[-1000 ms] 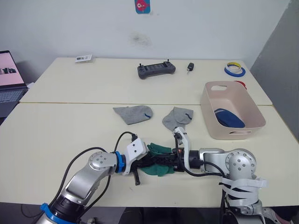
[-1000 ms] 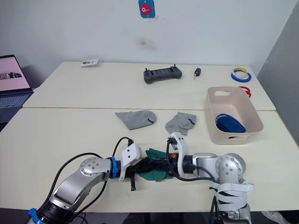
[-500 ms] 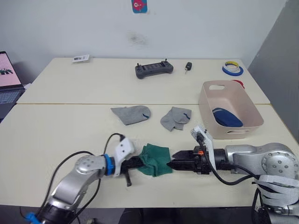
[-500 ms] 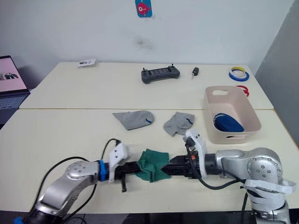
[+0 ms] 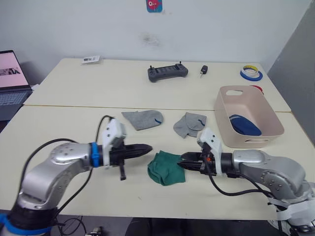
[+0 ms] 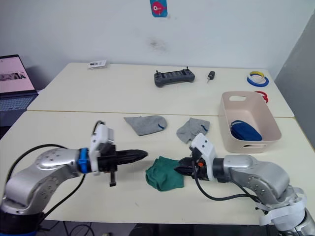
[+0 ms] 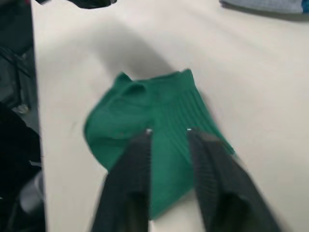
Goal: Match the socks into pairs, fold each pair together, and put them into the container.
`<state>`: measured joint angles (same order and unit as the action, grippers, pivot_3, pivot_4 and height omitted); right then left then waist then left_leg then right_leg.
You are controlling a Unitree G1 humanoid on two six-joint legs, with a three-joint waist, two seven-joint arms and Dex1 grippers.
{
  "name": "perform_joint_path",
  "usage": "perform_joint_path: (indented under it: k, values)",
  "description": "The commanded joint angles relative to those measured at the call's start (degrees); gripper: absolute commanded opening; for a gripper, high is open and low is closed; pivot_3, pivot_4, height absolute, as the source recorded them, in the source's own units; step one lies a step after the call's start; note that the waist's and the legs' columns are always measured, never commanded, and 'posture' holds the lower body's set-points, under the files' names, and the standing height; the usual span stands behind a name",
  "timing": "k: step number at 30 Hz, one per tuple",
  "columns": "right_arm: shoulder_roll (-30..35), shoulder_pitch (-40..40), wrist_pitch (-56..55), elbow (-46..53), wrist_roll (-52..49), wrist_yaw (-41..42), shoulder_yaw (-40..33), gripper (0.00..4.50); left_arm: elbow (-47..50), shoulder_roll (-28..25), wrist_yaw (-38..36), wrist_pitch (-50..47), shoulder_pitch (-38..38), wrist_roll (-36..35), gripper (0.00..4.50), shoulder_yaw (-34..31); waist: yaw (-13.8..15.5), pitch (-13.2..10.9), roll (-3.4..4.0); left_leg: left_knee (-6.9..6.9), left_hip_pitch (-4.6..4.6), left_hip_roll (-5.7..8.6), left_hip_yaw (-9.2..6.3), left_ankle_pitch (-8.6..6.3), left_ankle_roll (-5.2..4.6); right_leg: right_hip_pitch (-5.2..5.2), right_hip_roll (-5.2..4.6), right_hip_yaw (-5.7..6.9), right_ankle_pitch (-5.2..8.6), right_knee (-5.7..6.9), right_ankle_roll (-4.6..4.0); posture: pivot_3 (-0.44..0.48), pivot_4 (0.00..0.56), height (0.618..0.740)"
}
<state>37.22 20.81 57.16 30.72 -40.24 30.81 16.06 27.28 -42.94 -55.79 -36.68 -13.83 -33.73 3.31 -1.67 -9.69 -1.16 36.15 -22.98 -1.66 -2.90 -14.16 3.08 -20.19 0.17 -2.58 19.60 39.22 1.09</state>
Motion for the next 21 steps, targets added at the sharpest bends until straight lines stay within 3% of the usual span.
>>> perform_joint_path:
  k: [1,4,9,15,18,21]
  values:
    - [-1.47,1.96,-5.76,-2.29,6.99,1.02,3.96,0.03,-3.05,1.32,-1.47,7.55,-2.64,8.83,0.00,8.28,-0.14,0.00,0.00,0.00,0.00,-0.01,0.01,0.00,0.00,0.00,0.01,0.00,0.00,-0.02,-0.01,0.000,0.150,0.740]
    - [-3.51,2.80,-8.08,-4.48,11.05,1.70,6.67,0.03,-9.31,3.38,-2.01,12.85,-4.82,14.62,0.00,13.11,-0.15,-0.01,0.02,-0.02,0.00,-0.01,0.00,0.00,0.00,-0.01,0.19,0.00,-0.01,-0.10,-0.03,0.000,0.150,0.740]
    - [-3.72,2.90,-10.03,-5.94,16.10,4.16,10.33,0.03,-14.60,2.94,-4.13,15.13,-4.90,18.69,0.00,15.62,-0.11,-0.02,0.03,-0.04,-0.06,-0.07,-0.07,-0.01,-0.01,-0.05,0.21,0.01,-0.01,-0.11,-0.04,0.000,0.150,0.740]
    - [-3.26,1.92,-12.83,-7.11,20.95,6.40,12.12,0.03,-15.25,-0.85,-5.23,12.41,-1.42,20.57,0.00,14.82,-0.14,-0.02,0.03,-0.03,-0.03,-0.09,-0.10,-0.01,-0.02,-0.01,0.11,0.03,-0.01,-0.08,-0.04,0.000,0.150,0.740]
    - [-0.48,1.16,-21.02,-7.96,26.37,9.04,13.26,0.03,-14.90,-2.03,-5.73,12.91,0.69,20.89,0.00,14.27,-0.13,-0.02,0.03,-0.02,0.01,-0.09,-0.09,-0.01,-0.02,0.02,0.10,0.03,-0.01,-0.07,-0.04,0.000,0.150,0.740]
    - [-0.18,-0.39,-26.27,-6.88,24.36,12.66,9.08,0.03,-12.82,-0.90,-5.03,12.41,0.96,18.37,0.00,11.49,-0.16,-0.02,0.03,-0.02,0.05,-0.08,-0.10,-0.01,-0.02,0.07,-0.07,0.05,0.00,-0.07,-0.03,0.000,0.150,0.740]
